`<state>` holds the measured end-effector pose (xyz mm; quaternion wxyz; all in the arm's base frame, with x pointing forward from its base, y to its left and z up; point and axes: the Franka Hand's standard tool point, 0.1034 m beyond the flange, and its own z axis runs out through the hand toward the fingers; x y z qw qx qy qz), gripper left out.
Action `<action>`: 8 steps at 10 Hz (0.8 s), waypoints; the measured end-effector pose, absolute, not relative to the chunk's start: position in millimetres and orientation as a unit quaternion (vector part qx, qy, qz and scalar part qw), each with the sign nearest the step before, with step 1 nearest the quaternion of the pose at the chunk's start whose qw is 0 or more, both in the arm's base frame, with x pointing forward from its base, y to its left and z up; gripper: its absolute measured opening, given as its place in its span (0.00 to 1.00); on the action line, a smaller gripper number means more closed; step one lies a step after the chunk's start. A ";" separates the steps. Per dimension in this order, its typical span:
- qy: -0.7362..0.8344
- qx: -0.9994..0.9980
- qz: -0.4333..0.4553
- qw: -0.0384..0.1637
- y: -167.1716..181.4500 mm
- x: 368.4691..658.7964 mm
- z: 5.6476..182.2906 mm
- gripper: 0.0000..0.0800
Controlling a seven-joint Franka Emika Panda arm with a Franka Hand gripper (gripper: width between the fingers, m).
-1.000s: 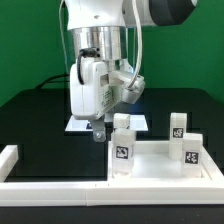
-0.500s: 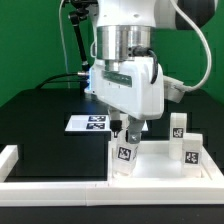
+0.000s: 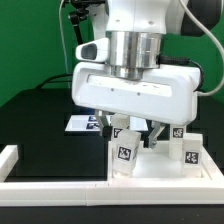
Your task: Assemble square table
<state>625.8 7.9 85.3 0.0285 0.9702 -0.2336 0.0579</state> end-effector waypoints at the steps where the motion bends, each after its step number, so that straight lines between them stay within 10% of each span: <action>1: -0.238 0.969 0.055 0.028 7.9 625.1 84.9 0.81; 2: -0.240 0.969 0.048 0.028 6.1 624.0 84.9 0.81; 5: -0.245 0.969 0.013 0.027 2.1 617.7 84.5 0.36; 8: -0.287 0.955 -0.074 0.027 -19.1 611.4 86.3 0.36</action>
Offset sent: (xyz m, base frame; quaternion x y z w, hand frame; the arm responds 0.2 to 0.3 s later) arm 0.0000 0.0000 0.0000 0.0000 0.0000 0.0000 1.0000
